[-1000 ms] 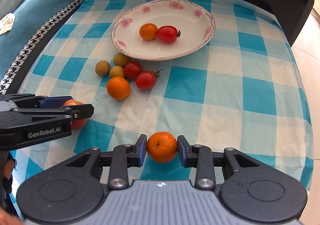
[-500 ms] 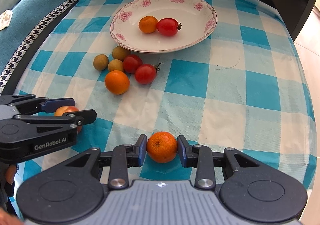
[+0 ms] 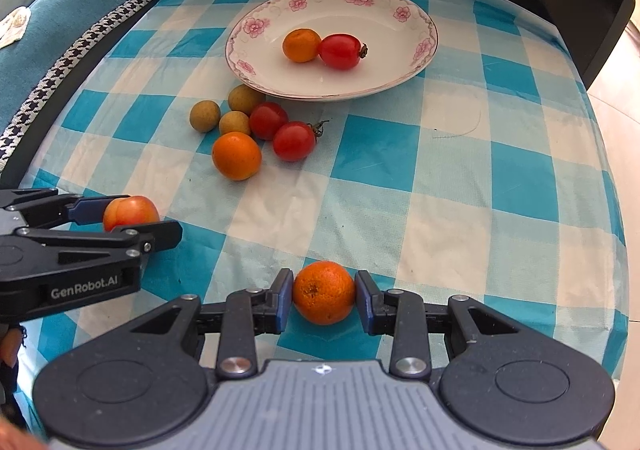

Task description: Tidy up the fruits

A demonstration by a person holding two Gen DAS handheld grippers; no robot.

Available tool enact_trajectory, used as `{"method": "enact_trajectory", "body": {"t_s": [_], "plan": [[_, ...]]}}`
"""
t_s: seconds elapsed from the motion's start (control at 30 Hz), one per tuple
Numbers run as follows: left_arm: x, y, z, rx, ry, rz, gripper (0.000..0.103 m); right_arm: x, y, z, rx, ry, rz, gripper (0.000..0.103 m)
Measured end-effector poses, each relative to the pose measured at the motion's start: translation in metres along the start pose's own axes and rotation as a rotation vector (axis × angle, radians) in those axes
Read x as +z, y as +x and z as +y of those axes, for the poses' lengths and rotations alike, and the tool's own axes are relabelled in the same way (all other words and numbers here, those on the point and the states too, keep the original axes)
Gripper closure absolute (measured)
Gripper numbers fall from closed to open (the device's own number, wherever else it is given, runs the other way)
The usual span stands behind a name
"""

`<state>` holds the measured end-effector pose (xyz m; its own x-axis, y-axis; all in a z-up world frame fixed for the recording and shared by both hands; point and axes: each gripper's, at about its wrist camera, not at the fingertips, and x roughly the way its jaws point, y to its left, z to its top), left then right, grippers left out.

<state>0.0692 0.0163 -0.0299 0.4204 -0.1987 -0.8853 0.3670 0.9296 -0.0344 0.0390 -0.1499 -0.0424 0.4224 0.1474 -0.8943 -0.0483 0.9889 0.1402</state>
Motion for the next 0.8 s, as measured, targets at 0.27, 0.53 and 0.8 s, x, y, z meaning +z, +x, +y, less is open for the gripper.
{"method": "enact_trajectory", "body": {"t_s": [0.27, 0.53, 0.8], "plan": [[-0.001, -0.001, 0.000, -0.001, -0.003, 0.002, 0.051, 0.000, 0.000, 0.002, -0.011, -0.007, 0.000, 0.068], [0.002, -0.006, -0.002, -0.014, -0.003, -0.014, 0.051, 0.001, -0.003, 0.004, -0.014, -0.013, -0.012, 0.068], [0.008, -0.012, -0.004, -0.031, -0.014, -0.035, 0.051, 0.004, -0.008, 0.004, -0.008, -0.015, -0.030, 0.068]]}}
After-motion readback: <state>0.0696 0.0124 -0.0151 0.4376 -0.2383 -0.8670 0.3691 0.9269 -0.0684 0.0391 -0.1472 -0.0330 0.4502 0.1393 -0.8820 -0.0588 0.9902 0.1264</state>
